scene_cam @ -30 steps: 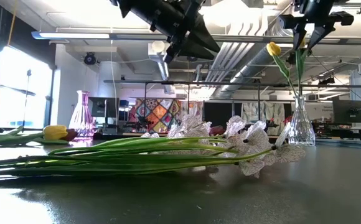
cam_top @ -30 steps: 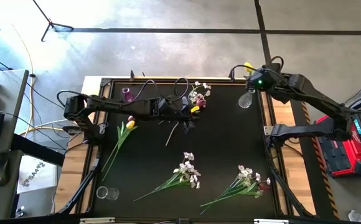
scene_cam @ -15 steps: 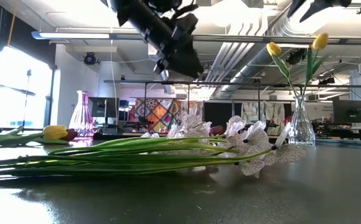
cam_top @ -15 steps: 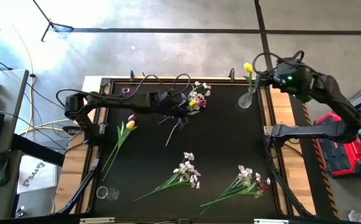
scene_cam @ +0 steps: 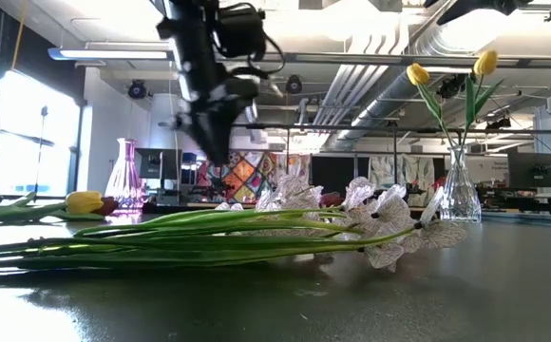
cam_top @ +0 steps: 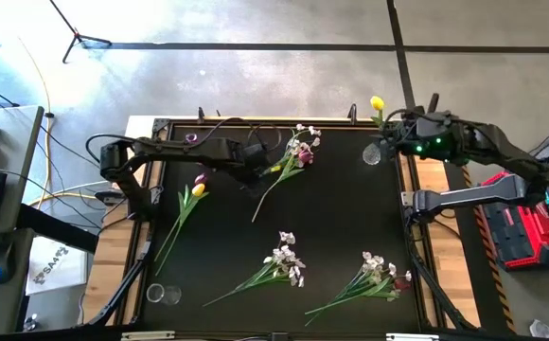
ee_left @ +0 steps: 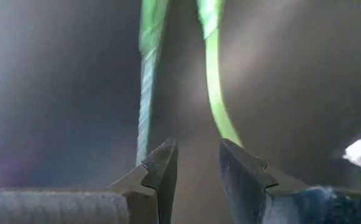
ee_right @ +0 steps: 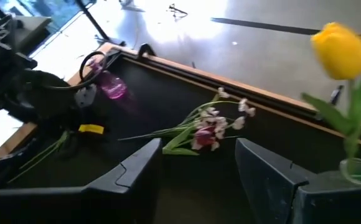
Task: Sort flowers into vase by color
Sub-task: Put the yellow tulip into the top transparent flower vase
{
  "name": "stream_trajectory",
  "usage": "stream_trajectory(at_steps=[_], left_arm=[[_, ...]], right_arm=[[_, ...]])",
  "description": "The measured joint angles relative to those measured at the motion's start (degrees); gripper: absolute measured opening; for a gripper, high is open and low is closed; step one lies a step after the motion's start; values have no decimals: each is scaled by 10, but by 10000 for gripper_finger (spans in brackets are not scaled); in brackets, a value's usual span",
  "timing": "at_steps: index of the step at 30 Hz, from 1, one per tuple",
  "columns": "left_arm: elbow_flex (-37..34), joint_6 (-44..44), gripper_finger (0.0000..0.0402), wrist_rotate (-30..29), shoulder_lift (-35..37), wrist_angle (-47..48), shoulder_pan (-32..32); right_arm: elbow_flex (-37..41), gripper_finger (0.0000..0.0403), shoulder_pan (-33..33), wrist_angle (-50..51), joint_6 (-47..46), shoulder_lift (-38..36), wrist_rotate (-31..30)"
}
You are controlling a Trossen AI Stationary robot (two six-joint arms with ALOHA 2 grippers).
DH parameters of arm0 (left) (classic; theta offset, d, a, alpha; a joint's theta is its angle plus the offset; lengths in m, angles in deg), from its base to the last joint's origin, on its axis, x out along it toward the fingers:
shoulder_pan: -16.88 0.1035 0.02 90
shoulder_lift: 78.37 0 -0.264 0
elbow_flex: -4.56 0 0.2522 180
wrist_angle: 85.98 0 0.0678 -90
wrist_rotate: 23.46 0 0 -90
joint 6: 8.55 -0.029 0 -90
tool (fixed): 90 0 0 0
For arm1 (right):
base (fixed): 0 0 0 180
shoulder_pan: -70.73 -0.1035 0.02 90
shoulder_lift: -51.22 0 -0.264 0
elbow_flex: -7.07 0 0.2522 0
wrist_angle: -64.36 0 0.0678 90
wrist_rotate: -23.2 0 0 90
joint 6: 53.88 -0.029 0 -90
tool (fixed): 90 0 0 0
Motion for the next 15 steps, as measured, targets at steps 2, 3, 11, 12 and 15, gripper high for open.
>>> stream_trajectory(at_steps=[2,3,11,12,15], left_arm=[[0,7,103,-14,10,50,-4],[0,9,103,-19,15,66,-7],[-167,114,92,-5,132,61,-13],[-186,133,89,-5,153,57,-13],[-228,172,82,-11,212,57,-13]], right_arm=[[5,193,-14,-9,-3,4,-1],[5,193,-19,-14,-3,6,0],[5,193,-74,-34,-18,24,0],[5,193,-81,-34,-20,27,-4],[5,193,-95,-35,-24,38,-19]])
